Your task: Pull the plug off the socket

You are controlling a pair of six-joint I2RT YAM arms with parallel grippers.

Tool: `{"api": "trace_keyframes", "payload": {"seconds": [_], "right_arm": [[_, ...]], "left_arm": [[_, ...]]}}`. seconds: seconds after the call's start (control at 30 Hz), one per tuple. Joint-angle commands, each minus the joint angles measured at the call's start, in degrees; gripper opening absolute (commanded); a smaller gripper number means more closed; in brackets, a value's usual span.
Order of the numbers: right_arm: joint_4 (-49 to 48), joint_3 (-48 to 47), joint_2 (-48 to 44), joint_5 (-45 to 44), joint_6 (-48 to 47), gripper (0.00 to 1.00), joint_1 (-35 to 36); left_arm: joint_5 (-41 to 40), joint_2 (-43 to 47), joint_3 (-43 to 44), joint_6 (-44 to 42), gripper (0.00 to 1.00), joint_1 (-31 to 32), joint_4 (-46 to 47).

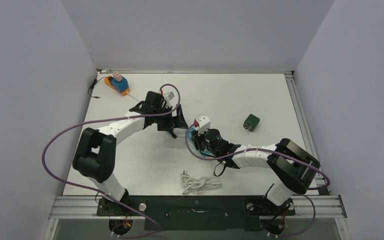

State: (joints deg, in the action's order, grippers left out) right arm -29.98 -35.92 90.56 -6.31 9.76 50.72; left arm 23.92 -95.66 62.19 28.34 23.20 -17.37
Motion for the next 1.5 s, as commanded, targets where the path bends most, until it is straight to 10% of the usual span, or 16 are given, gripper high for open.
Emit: {"api": "trace_keyframes", "payload": {"seconds": [0.0, 0.13, 1.47], "right_arm": [[-2.7, -2.0, 0.3, -1.2, -0.6, 0.25, 0.8], [-4.4, -0.4, -1.4, -1.5, -0.8, 0.06, 1.3], [-15.4, 10.9, -15.1, -1.5, 2.2, 0.05, 3.6]], "left_arm": [[1.5, -0.8, 1.2, 0.5, 0.91, 0.0, 1.0], [2.4, -1.6, 1.9, 0.0, 0.91, -0.2, 0.1], [23.9, -9.6, -2.7, 13.3, 0.66, -2.4, 17.4]]}}
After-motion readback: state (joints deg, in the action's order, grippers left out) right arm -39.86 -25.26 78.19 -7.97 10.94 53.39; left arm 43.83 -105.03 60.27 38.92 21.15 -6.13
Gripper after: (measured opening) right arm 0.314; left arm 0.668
